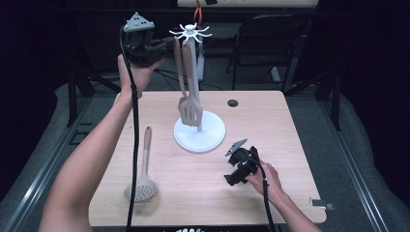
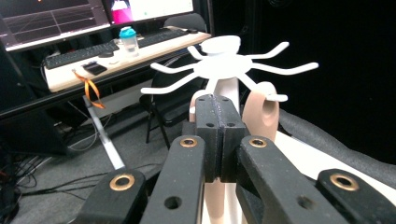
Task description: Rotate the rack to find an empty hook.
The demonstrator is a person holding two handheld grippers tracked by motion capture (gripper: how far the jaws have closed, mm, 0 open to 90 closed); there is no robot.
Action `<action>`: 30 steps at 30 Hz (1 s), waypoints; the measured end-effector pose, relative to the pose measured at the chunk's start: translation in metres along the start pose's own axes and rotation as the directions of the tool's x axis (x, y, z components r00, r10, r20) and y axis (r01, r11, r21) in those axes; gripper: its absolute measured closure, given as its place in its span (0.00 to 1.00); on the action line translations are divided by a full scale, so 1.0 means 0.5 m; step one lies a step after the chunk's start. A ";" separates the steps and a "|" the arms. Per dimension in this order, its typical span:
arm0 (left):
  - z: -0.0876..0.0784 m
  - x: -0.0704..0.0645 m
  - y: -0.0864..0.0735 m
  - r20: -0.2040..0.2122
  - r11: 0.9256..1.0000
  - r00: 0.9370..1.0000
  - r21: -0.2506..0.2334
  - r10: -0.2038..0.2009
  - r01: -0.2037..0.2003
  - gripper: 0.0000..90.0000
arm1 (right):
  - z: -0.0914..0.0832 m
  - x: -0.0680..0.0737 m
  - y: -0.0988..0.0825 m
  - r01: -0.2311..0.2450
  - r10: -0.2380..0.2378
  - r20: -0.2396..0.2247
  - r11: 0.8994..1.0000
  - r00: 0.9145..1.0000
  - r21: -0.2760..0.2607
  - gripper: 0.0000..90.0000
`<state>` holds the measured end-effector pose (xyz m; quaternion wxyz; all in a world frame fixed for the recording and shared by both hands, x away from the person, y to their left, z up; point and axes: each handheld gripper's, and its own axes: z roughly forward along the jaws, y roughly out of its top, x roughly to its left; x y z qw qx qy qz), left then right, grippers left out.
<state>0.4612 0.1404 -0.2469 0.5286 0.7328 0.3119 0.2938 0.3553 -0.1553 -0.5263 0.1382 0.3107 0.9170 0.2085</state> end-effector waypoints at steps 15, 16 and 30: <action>0.021 0.025 0.004 -0.027 1.000 1.000 0.018 -0.009 0.009 1.00 | 0.001 0.000 0.001 0.008 -0.007 -0.010 1.000 1.000 0.009 0.02; 0.021 0.025 0.003 -0.030 1.000 1.000 0.018 -0.008 0.009 1.00 | 0.001 0.000 0.000 0.004 -0.004 -0.008 1.000 1.000 0.005 0.02; -0.026 0.005 -0.004 -0.001 0.999 1.000 -0.038 0.002 -0.002 1.00 | 0.004 0.002 0.000 -0.009 0.009 -0.005 1.000 1.000 -0.007 0.02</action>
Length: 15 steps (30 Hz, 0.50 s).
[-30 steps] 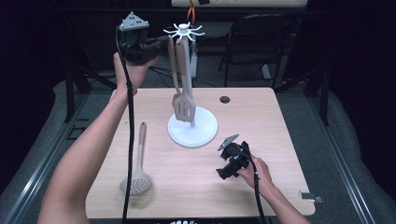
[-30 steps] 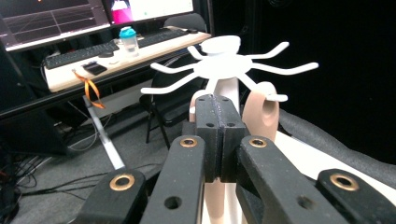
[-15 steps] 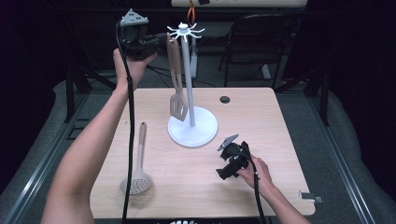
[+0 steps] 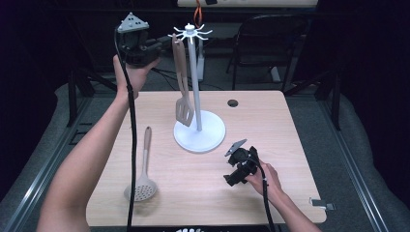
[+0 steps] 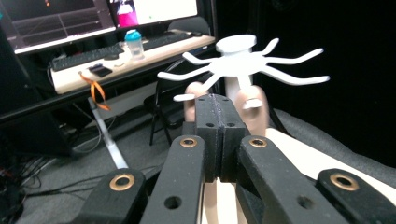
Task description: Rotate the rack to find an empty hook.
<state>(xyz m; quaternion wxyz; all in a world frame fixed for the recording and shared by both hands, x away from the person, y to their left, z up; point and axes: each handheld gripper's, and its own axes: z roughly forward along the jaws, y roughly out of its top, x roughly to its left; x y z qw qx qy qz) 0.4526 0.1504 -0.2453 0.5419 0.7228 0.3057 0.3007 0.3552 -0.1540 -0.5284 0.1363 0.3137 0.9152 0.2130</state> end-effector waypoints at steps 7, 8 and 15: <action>-0.012 -0.027 0.007 0.046 1.000 0.999 -0.020 0.022 -0.021 1.00 | -0.002 -0.002 0.002 0.024 -0.024 -0.001 0.999 1.000 0.025 0.02; -0.010 -0.030 0.008 0.049 0.999 0.998 -0.016 0.030 -0.029 1.00 | -0.002 -0.002 0.002 0.020 -0.020 -0.003 1.000 1.000 0.022 0.02; 0.013 -0.033 0.007 0.042 0.999 0.998 0.019 0.039 -0.039 1.00 | -0.003 -0.002 0.002 0.022 -0.022 0.004 1.000 1.000 0.022 0.02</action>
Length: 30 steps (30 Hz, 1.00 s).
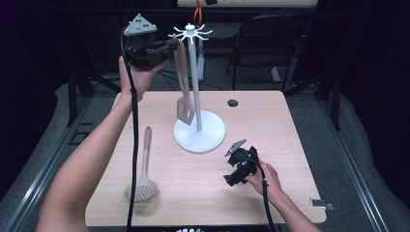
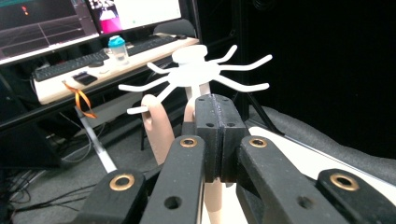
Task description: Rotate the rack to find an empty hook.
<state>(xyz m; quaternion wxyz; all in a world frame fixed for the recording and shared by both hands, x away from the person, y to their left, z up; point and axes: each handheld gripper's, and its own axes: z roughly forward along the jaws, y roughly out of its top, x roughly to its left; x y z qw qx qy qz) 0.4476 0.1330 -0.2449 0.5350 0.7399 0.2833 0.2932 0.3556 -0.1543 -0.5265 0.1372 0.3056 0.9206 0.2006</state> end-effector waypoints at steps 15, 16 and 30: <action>0.013 0.031 -0.006 -0.053 0.999 0.998 0.019 -0.035 0.036 1.00 | 0.003 0.002 -0.002 -0.024 0.024 -0.007 1.000 1.000 -0.015 0.02; 0.013 0.031 -0.006 -0.053 0.999 0.998 0.019 -0.035 0.036 1.00 | 0.000 -0.001 0.000 -0.007 0.007 -0.003 1.000 1.000 0.006 0.02; 0.010 0.046 -0.010 -0.053 0.998 0.997 0.022 -0.054 0.055 0.98 | 0.001 -0.002 -0.002 -0.002 0.002 -0.009 1.000 1.000 0.000 0.02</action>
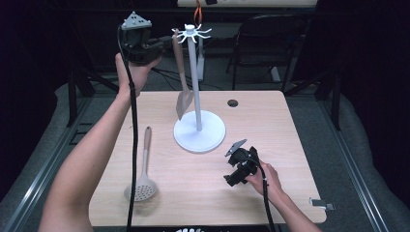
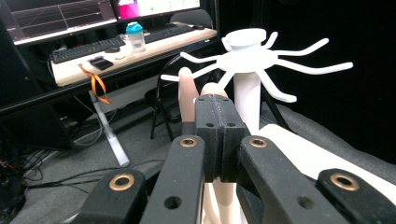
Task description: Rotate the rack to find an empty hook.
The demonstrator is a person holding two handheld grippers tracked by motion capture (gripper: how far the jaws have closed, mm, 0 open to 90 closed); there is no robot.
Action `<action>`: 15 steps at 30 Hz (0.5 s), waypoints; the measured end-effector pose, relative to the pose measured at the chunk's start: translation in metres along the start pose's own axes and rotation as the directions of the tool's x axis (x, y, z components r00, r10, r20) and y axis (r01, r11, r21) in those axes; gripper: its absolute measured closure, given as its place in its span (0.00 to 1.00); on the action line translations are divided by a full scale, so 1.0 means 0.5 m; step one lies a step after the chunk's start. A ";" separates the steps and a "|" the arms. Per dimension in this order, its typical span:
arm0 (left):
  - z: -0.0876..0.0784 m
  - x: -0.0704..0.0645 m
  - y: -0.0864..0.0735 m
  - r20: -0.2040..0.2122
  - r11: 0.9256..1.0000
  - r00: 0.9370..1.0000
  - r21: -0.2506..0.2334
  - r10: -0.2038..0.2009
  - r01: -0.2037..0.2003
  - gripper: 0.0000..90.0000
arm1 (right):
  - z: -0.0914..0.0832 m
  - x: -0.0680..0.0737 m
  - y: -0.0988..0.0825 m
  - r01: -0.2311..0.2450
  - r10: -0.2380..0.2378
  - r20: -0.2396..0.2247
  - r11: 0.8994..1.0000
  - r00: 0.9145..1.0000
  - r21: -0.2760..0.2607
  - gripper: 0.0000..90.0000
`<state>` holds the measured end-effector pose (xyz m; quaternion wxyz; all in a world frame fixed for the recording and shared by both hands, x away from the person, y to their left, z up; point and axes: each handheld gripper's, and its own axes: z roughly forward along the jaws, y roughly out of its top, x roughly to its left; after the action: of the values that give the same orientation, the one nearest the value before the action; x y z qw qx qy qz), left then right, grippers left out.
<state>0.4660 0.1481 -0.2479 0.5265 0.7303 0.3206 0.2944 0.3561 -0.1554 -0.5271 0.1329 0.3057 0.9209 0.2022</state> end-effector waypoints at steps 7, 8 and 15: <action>-0.024 0.009 -0.022 -0.008 1.000 1.000 0.013 -0.016 0.016 0.91 | 0.000 0.003 -0.001 -0.024 0.024 -0.003 0.999 1.000 -0.039 0.02; -0.029 0.011 -0.031 -0.002 0.999 1.000 0.027 -0.022 0.022 0.84 | 0.000 0.003 -0.001 -0.025 0.025 -0.003 0.999 1.000 -0.039 0.02; -0.041 0.013 -0.064 -0.014 0.997 0.999 0.069 -0.045 0.046 0.52 | -0.001 0.000 0.001 -0.004 0.004 -0.006 1.000 1.000 -0.010 0.02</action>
<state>0.4495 0.1727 -0.2726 0.5053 0.7388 0.3507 0.2756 0.3560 -0.1550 -0.5262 0.1314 0.3063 0.9195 0.2082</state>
